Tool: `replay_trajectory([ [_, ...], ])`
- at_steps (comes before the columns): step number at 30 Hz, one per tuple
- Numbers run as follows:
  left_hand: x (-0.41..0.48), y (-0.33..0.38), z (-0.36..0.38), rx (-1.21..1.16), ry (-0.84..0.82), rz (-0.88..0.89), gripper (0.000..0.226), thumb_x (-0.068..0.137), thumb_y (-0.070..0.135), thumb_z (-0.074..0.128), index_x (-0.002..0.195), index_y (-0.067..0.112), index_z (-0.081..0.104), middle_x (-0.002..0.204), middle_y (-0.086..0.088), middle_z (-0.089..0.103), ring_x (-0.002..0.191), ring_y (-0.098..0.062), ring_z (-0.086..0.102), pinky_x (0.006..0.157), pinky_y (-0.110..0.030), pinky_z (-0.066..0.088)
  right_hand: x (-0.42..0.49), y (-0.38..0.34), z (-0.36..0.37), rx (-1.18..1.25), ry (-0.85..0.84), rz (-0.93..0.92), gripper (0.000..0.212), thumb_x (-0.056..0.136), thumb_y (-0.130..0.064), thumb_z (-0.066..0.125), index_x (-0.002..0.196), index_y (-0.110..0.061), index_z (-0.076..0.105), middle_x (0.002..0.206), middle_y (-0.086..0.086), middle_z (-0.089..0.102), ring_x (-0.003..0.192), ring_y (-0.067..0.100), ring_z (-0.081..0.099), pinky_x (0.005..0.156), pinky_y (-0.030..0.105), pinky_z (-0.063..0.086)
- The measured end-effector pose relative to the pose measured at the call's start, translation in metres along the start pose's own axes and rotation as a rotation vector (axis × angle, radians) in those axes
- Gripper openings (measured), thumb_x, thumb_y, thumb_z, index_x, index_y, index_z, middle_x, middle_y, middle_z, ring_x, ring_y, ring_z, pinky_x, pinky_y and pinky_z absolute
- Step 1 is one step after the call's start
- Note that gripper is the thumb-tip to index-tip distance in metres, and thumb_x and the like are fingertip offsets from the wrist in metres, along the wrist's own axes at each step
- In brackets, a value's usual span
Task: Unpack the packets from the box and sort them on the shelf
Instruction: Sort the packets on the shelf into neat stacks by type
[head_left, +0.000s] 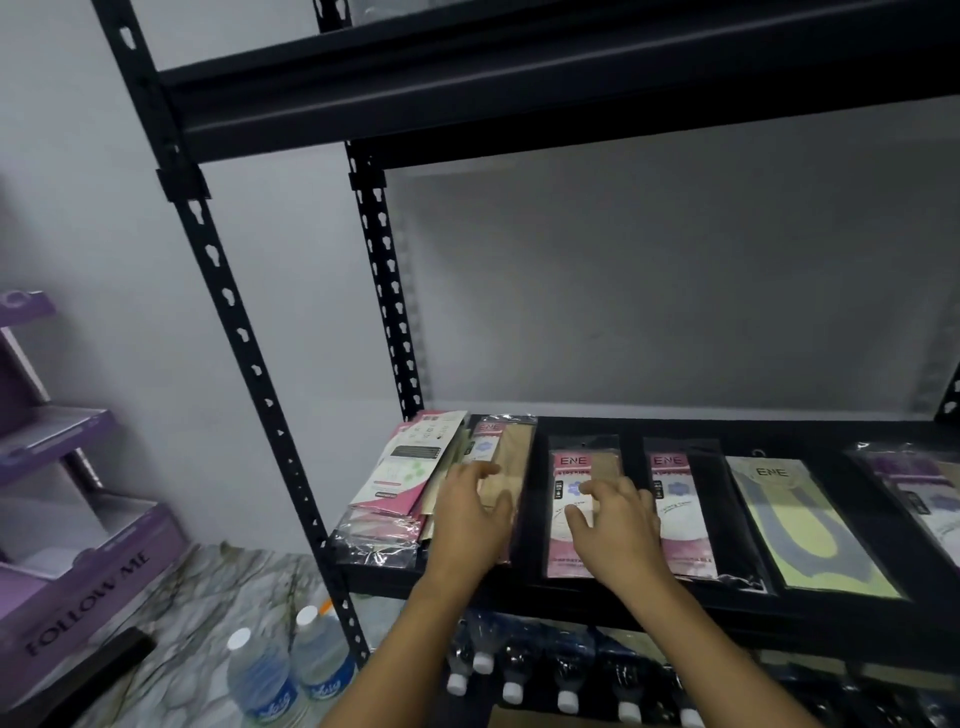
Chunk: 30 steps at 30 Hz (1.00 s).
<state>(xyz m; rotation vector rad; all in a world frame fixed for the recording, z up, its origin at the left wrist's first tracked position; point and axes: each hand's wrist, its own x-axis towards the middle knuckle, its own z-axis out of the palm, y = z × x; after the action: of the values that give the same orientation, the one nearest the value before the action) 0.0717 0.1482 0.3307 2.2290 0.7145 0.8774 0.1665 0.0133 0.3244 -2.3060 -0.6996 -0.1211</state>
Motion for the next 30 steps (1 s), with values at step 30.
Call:
replay_trajectory([
  [30,0.014,-0.007,-0.111,0.002,0.154,0.274,0.017,0.098,0.01,0.052,0.099,0.017,0.068,0.096,0.009,0.064,0.087,0.001,0.059,0.077,-0.007,0.044,-0.022,-0.051,-0.008,0.08,0.106,-0.296,0.063,0.083,-0.033,0.066,0.138,-0.03,0.037,0.132,-0.007,0.037,0.127,0.014,0.026,0.109,0.043,0.023],
])
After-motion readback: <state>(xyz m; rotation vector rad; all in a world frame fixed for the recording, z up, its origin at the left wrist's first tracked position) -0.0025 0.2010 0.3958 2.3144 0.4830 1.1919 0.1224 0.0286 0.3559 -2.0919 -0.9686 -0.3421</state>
